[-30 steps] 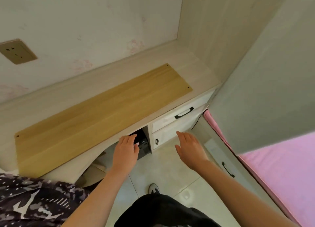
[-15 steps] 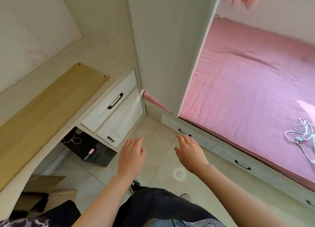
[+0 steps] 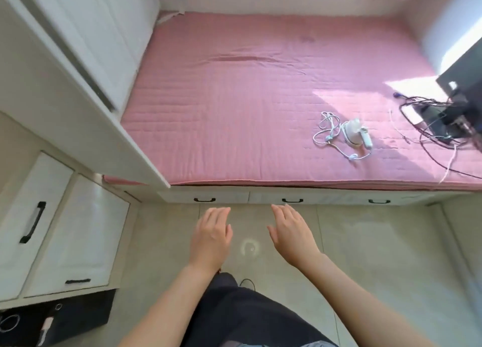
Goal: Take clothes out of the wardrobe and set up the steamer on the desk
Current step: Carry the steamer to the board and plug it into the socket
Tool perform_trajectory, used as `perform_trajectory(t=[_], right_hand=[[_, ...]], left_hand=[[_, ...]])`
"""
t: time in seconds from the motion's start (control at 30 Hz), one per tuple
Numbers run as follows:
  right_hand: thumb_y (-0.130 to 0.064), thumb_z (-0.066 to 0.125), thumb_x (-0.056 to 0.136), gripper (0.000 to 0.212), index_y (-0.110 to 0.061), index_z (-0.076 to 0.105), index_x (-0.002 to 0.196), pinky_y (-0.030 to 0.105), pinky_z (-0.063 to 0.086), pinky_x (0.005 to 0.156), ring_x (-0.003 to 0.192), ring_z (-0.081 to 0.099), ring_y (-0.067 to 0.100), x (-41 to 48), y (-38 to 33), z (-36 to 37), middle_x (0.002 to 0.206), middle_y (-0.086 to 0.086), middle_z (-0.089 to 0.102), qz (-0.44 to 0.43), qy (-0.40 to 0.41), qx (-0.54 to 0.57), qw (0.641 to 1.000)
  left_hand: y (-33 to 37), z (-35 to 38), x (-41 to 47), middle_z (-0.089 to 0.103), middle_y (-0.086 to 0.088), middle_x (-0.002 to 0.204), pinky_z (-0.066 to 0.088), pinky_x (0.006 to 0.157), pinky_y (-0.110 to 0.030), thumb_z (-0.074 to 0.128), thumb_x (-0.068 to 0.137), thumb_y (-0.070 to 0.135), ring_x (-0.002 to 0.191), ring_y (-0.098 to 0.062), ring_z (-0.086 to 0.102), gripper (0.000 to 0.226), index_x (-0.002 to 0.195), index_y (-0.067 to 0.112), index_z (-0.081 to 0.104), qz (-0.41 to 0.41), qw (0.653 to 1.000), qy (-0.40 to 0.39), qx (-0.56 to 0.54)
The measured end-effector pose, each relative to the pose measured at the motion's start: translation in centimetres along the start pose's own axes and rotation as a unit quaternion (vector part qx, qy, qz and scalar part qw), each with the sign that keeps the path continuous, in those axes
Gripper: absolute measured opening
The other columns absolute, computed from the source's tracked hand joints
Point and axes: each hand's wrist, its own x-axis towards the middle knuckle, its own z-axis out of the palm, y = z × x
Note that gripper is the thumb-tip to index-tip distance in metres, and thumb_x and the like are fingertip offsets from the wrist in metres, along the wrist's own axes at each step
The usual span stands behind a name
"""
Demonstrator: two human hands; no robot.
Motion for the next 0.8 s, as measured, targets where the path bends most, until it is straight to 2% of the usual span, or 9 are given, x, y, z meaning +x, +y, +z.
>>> perform_trajectory(t=[0.1,0.27,0.4,0.57,0.8], right_hand=[[-0.029,0.051,0.093,0.054,-0.003,0.041,0.139,0.041,0.032,0.112,0.135,0.037,0.032,0.2,3.2,-0.1,0.139,0.012,0.048,0.045,0.010,0.007,0.999],[-0.032,0.046,0.095,0.055,-0.004,0.037,0.141,0.042,0.030,0.113,0.139,0.031,0.030,2.0,8.2,-0.9,0.144,0.011,0.044,0.105,0.014,0.008,0.994],[-0.031,0.045,0.096,0.054,-0.005,0.035,0.143,0.043,0.029,0.113,0.141,0.027,0.030,5.3,12.2,-2.4,0.146,0.011,0.041,0.142,0.019,0.014,0.990],[-0.029,0.049,0.095,0.053,-0.003,0.039,0.140,0.043,0.030,0.112,0.139,0.032,0.032,10.5,17.2,-4.8,0.142,0.013,0.045,0.177,0.029,0.032,0.983],[-0.025,0.059,0.088,0.044,-0.003,0.052,0.125,0.044,0.041,0.103,0.121,0.049,0.034,16.8,25.1,-7.9,0.120,0.014,0.059,0.214,0.050,0.046,0.974]], left_hand=[[2.2,1.5,2.9,0.062,-0.005,0.125,0.041,0.103,-0.037,0.068,0.082,0.009,0.121,-0.024,0.055,0.046,0.127,0.008,0.059,0.040,0.999,-0.019,0.012],[5.5,3.6,8.5,0.054,-0.004,0.138,0.030,0.112,-0.035,0.060,0.090,0.016,0.132,-0.022,0.045,0.047,0.136,0.010,0.051,0.082,0.995,-0.050,0.022],[7.8,5.5,14.2,0.054,-0.004,0.138,0.033,0.113,-0.038,0.059,0.091,0.017,0.133,-0.021,0.044,0.047,0.137,0.010,0.050,0.099,0.992,-0.079,0.016],[10.4,7.3,21.9,0.059,-0.005,0.131,0.036,0.109,-0.034,0.061,0.089,0.014,0.127,-0.021,0.049,0.043,0.132,0.008,0.055,0.112,0.988,-0.104,0.005],[13.6,10.4,32.5,0.058,-0.006,0.127,0.045,0.099,-0.036,0.055,0.089,0.006,0.124,-0.023,0.048,0.042,0.131,0.006,0.054,0.142,0.978,-0.154,0.013]])
